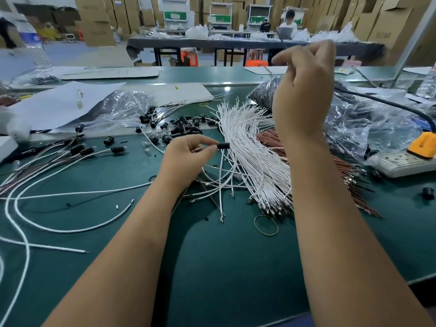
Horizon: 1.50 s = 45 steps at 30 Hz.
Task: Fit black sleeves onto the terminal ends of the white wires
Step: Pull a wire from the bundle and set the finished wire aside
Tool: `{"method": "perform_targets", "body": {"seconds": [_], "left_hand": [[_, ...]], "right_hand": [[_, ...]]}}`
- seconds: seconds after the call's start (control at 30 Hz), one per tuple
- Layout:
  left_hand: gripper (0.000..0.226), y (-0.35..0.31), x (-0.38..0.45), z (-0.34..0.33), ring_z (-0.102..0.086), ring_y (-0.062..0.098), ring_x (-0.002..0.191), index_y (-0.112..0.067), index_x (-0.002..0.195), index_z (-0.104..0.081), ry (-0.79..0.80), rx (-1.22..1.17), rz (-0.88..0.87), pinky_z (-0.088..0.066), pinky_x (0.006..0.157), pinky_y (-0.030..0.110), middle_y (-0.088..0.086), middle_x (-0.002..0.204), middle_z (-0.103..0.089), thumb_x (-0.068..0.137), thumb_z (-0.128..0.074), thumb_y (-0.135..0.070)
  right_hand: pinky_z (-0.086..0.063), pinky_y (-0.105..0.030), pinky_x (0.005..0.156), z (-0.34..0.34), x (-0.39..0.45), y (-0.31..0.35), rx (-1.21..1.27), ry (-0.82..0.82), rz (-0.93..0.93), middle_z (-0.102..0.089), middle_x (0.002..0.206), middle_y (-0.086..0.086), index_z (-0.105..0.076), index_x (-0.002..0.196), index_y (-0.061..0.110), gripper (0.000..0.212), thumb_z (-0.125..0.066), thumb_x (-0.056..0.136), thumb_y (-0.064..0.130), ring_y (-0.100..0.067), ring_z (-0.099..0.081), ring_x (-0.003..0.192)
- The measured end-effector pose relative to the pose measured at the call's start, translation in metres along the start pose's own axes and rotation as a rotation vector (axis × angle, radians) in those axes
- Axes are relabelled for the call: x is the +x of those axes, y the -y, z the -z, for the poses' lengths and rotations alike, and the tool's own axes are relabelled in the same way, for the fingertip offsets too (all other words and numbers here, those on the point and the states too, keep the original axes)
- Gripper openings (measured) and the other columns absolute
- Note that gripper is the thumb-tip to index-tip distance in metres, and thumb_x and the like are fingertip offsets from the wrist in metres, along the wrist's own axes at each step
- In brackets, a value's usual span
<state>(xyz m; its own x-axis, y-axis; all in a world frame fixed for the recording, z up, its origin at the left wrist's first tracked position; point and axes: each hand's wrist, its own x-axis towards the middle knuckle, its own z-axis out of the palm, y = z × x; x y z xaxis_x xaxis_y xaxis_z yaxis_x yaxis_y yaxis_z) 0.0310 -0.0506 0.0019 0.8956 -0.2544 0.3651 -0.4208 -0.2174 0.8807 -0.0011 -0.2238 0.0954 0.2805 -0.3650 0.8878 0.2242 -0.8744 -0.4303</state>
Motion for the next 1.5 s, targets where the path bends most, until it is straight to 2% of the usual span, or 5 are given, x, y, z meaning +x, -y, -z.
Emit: {"method": "perform_targets", "body": {"seconds": [0.27, 0.43, 0.67, 0.87, 1.5], "left_hand": [[0.017, 0.009, 0.005, 0.037, -0.046, -0.001, 0.047, -0.026, 0.076, -0.068, -0.44, -0.18, 0.171, -0.038, 0.049, 0.009, -0.004, 0.061, -0.056, 0.089, -0.065, -0.016], [0.012, 0.011, 0.007, 0.039, -0.047, 0.002, 0.054, -0.024, 0.083, -0.065, -0.485, -0.216, 0.177, -0.041, 0.055, 0.012, -0.004, 0.065, -0.055, 0.092, -0.062, -0.018], [0.011, 0.009, 0.003, 0.036, -0.042, 0.011, 0.06, -0.023, 0.082, -0.066, -0.33, -0.117, 0.205, -0.036, 0.051, 0.014, 0.005, 0.073, -0.052, 0.091, -0.062, -0.019], [0.015, 0.01, 0.002, 0.038, -0.051, 0.007, 0.067, -0.022, 0.076, -0.067, -0.289, -0.098, 0.222, -0.033, 0.047, -0.005, -0.002, 0.064, -0.054, 0.091, -0.062, -0.018], [0.014, 0.01, 0.003, 0.04, -0.041, -0.003, 0.044, -0.023, 0.074, -0.068, -0.252, -0.071, 0.224, -0.039, 0.05, 0.009, -0.009, 0.058, -0.055, 0.087, -0.064, -0.021]], "right_hand": [[-0.049, -0.021, 0.067, -0.046, -0.055, 0.033, 1.008, 0.501, -1.133, -0.064, 0.089, -0.008, -0.067, 0.103, 0.003, 0.037, -0.035, 0.092, -0.011, -0.012, -0.062, 0.068], [-0.049, -0.024, 0.077, -0.052, -0.077, 0.024, 1.352, 0.565, -1.358, -0.07, 0.087, -0.008, -0.062, 0.099, 0.005, 0.029, -0.036, 0.096, -0.008, -0.012, -0.07, 0.072], [-0.053, -0.021, 0.064, -0.056, -0.078, 0.023, 1.348, 0.379, -1.308, -0.068, 0.064, 0.001, -0.063, 0.089, 0.009, 0.016, -0.05, 0.098, 0.009, -0.009, -0.066, 0.057], [-0.049, -0.029, 0.066, -0.06, -0.083, 0.022, 0.982, 0.431, -1.108, -0.067, 0.068, 0.002, -0.057, 0.09, 0.014, 0.02, -0.042, 0.103, 0.018, -0.011, -0.061, 0.056], [-0.044, -0.012, 0.048, -0.064, -0.088, 0.02, 0.523, 0.59, -0.62, -0.062, 0.077, 0.004, -0.052, 0.081, 0.023, 0.022, -0.045, 0.102, 0.02, 0.0, -0.056, 0.048]]}}
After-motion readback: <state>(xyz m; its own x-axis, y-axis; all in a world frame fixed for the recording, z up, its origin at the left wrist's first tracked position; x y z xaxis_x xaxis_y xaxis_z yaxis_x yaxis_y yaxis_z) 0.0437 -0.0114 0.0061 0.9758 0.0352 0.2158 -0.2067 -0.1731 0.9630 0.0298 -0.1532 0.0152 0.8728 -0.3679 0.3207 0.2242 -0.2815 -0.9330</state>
